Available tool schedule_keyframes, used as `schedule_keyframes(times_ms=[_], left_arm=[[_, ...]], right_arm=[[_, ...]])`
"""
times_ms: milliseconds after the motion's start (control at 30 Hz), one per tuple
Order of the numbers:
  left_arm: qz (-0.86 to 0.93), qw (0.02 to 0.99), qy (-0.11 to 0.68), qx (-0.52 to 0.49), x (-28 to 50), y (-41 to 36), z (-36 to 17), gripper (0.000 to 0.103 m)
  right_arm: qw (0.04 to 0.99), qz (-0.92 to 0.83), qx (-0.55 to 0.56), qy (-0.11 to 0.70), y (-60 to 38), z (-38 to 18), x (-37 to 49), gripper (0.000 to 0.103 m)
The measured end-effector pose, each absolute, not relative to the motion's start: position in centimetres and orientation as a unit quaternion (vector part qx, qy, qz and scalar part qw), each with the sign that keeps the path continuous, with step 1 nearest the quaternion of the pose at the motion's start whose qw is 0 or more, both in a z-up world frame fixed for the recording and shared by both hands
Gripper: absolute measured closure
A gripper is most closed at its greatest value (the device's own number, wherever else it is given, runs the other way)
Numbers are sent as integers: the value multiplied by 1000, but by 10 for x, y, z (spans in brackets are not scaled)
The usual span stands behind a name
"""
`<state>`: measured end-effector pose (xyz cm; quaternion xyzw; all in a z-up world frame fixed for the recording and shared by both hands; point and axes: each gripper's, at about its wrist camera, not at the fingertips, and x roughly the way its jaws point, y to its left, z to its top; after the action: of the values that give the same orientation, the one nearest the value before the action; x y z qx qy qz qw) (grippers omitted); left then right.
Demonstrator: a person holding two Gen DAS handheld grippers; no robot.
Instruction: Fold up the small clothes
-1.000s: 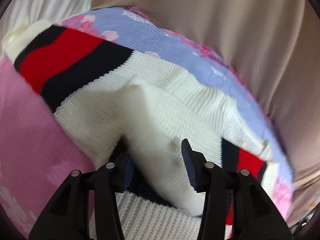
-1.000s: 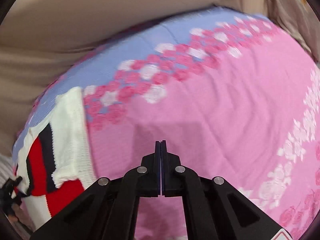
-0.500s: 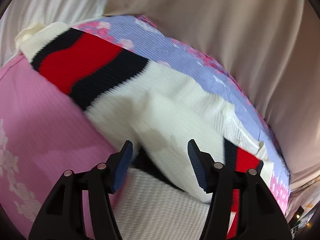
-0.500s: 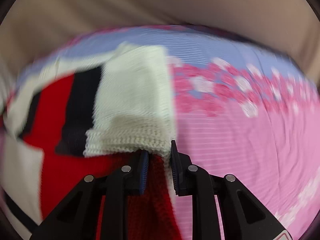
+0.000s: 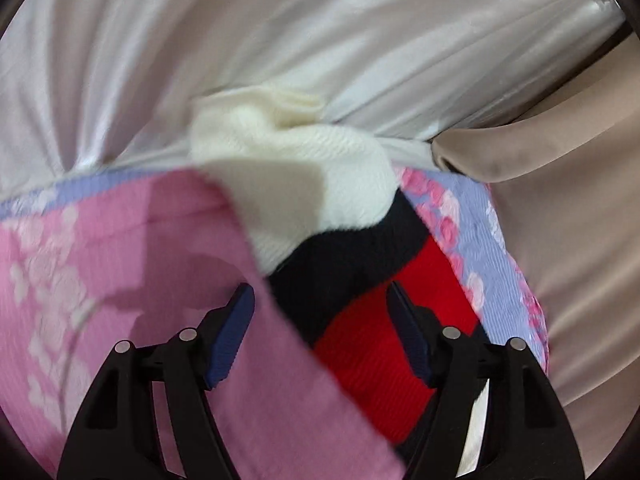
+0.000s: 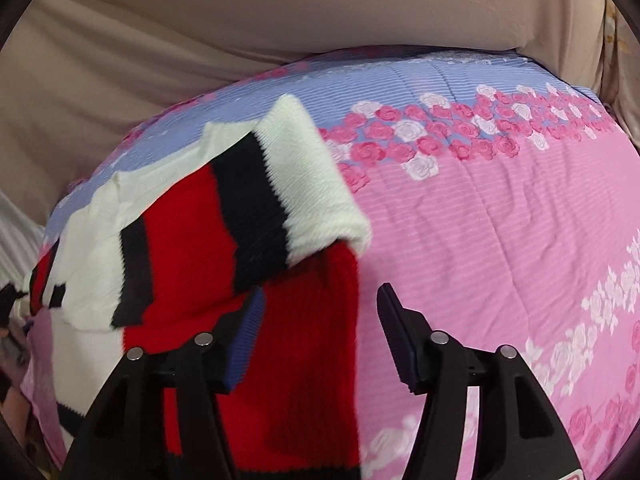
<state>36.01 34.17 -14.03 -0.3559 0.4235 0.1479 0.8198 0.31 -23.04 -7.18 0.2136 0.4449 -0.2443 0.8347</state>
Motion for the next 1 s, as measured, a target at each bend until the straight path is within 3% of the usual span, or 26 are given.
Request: schedule_keyframes(times_ms=[33,167,267,433,500,533,567,733,833,933,1000], left_arm=[[146,818,427,-356,365,341,-141,54],[151,817,425,-358,372,338,-141,52],[152,820,426,-350,371,334,-142,51],[140,823,438,-333,370,328,-141,49],[134,823,441,-331,369,329,-141,49],[131,823,443,-331,370,330,-142,49],[128,822,444,-333,370,331,-142,49],[117,824,441,-336,369,333,-142,46],[120,828,437,-331,369,330,-141,48],[105,826,438,-340,370,327,-140,85],[91,829,426,-350,369,327,-134,91]], right_arm=[[835,-234,215,450,-222,-71,3,45],[855,-136,142,480,-152,-65,41,43],[872,-39,82,481,-88,-67,93,35],[862,55,13,504,-9,-109,172,35],[864,42,-14,501,-1,-120,187,47],[869,35,-11,494,-3,-118,194,79],[871,25,25,490,-16,-109,204,93],[916,-22,111,384,-52,-40,218,91],[883,19,58,465,-21,-78,246,69],[873,19,73,483,-14,-96,231,69],[880,7,120,460,-29,-86,200,61]])
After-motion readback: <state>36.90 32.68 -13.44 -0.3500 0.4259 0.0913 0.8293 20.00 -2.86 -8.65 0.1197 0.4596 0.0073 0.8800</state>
